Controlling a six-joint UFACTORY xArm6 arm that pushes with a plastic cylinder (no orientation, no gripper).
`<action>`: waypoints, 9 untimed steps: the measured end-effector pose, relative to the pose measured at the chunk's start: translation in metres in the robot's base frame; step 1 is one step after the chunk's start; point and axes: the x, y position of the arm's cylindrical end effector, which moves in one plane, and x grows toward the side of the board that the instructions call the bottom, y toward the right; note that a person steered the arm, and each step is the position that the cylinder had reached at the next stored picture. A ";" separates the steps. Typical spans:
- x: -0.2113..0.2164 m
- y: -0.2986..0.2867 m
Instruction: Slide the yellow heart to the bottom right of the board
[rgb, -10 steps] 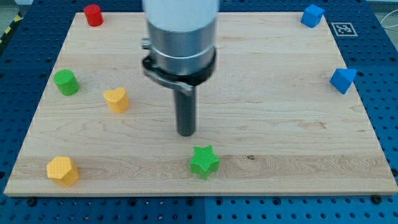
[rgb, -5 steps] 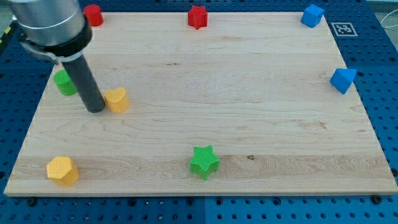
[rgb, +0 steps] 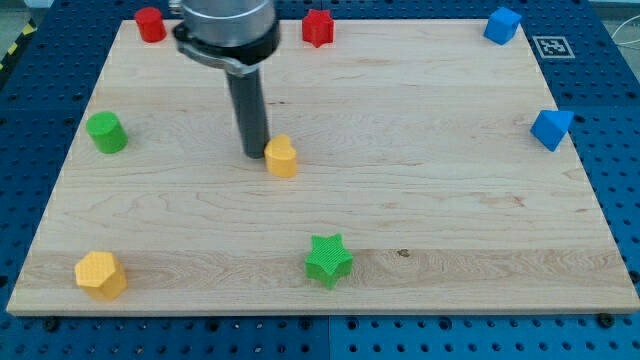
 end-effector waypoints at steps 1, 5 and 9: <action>0.000 0.035; 0.008 0.091; 0.054 0.072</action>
